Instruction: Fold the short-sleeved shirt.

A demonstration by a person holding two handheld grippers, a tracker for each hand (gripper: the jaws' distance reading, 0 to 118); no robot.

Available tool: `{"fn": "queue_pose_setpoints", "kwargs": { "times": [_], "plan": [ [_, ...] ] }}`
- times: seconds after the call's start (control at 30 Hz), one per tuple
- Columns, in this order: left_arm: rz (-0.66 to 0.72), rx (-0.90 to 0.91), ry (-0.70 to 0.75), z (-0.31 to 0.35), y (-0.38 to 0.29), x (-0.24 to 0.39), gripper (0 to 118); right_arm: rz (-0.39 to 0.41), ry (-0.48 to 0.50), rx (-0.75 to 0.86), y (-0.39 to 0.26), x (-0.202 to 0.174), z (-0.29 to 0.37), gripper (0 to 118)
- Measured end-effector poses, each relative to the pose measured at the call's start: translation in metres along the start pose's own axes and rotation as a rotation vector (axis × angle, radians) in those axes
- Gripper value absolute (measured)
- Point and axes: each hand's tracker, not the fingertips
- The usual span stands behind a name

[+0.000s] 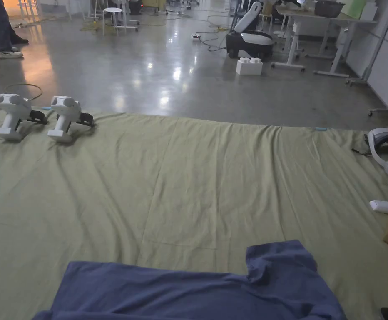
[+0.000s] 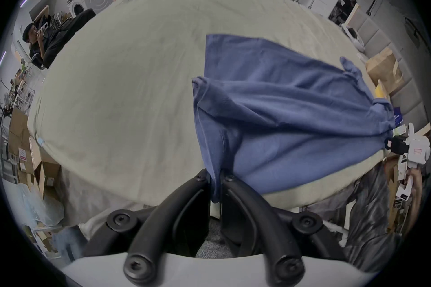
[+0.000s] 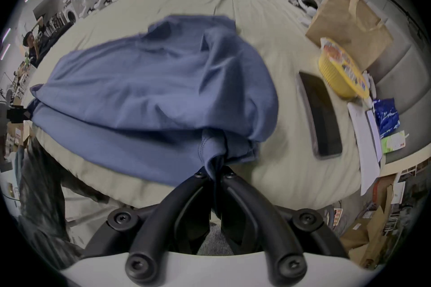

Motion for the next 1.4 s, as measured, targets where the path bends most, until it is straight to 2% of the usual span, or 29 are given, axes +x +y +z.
{"fn": "queue_pose_setpoints", "kwargs": {
  "times": [0.17,0.23,0.3,0.33,0.37,0.4,0.43,0.47,0.53,0.67,0.77,0.9,1.1,1.13,1.2,1.23,1.27,1.3,1.37,1.4],
  "plan": [
    [0.002,-0.007,0.021,-0.02,0.0,0.005,9,-0.056,-0.034,0.052,-0.006,-0.009,-0.016,10],
    [0.008,0.008,0.029,-0.021,0.002,0.007,9,0.003,-0.078,0.085,-0.008,-0.016,-0.013,19],
    [0.015,0.003,0.034,-0.018,0.004,0.008,12,0.042,-0.121,0.109,-0.009,-0.018,-0.006,43],
    [0.017,0.005,0.035,-0.016,0.004,0.008,18,0.04,-0.142,0.126,-0.008,-0.018,0.0,60],
    [0.019,0.01,0.036,-0.013,0.005,0.008,32,0.034,-0.15,0.147,-0.007,-0.019,0.009,74],
    [0.019,0.021,0.043,-0.009,0.007,0.01,48,0.023,-0.16,0.185,-0.004,-0.019,0.019,75],
    [0.021,0.045,0.051,-0.004,0.009,0.012,58,0.006,-0.172,0.233,0.0,-0.019,0.029,75],
    [0.022,0.079,0.052,0.001,0.011,0.013,62,-0.005,-0.18,0.276,0.004,-0.019,0.038,75],
    [0.028,0.161,0.031,0.013,0.018,0.017,63,-0.034,-0.175,0.374,0.015,-0.017,0.05,75],
    [0.026,0.335,0.027,0.032,0.036,0.034,63,-0.073,-0.133,0.558,0.043,-0.021,0.071,75],
    [0.015,0.488,0.035,0.048,0.05,0.054,63,-0.08,-0.128,0.665,0.066,-0.035,0.079,75],
    [0.031,0.7,0.042,0.071,0.065,0.08,63,-0.103,-0.073,0.819,0.092,-0.056,0.091,75],
    [-0.021,0.889,0.119,0.094,0.085,0.112,63,-0.136,-0.087,0.954,0.128,-0.083,0.102,72],
    [-0.025,0.902,0.11,0.096,0.087,0.114,63,-0.139,-0.09,0.981,0.131,-0.086,0.103,70],
    [-0.038,0.921,0.095,0.1,0.093,0.118,61,-0.149,-0.088,1.012,0.138,-0.091,0.104,53],
    [-0.04,0.931,0.104,0.101,0.095,0.121,55,-0.15,-0.087,1.026,0.14,-0.093,0.105,38],
    [-0.04,0.933,0.112,0.102,0.097,0.123,32,-0.149,-0.083,1.036,0.142,-0.094,0.105,21],
    [-0.04,0.945,0.116,0.103,0.099,0.124,15,-0.144,-0.091,1.047,0.143,-0.097,0.105,18],
    [-0.023,0.959,0.132,0.104,0.101,0.125,11,-0.139,-0.102,1.064,0.143,-0.1,0.104,9],
    [-0.017,0.972,0.108,0.105,0.101,0.123,3,-0.128,-0.091,1.069,0.142,-0.1,0.104,8]
  ]
}}
